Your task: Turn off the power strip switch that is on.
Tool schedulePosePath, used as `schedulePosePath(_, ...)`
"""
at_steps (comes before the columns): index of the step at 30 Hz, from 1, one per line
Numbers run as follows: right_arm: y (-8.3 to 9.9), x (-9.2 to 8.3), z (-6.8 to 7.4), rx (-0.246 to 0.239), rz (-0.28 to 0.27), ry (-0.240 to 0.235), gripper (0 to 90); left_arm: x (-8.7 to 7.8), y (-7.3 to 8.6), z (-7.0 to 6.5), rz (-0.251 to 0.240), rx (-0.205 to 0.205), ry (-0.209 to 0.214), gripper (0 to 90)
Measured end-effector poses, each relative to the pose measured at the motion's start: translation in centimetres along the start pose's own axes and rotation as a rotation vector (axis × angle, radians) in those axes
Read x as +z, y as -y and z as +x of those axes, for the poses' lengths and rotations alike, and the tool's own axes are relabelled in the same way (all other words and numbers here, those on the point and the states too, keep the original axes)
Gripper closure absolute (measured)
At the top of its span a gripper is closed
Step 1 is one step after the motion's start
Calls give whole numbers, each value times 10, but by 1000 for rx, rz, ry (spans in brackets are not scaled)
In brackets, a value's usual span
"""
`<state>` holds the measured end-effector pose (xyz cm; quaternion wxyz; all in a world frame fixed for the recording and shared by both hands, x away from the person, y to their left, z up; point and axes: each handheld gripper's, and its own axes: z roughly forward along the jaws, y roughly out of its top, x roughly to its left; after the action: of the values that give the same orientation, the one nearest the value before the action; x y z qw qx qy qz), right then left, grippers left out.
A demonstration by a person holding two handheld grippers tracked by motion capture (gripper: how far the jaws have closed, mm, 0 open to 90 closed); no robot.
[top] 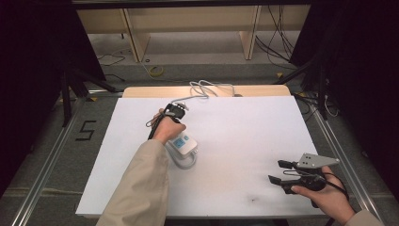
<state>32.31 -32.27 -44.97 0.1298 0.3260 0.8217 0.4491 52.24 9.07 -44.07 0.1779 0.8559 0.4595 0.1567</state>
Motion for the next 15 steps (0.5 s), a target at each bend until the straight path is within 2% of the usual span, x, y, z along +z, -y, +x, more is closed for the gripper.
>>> schedulePosePath(3, 0, 0, 0, 1, 3, -1, 288, 0, -1, 0, 5, -7, 5, 900)
schedulePosePath(8, 0, 0, 0, 2, 0, -1, 288, 0, -2, -1, 16, 14, -10, 900)
schedulePosePath(15, 0, 0, 0, -1, 3, -1, 288, 0, -2, -2, 14, 14, -15, 900)
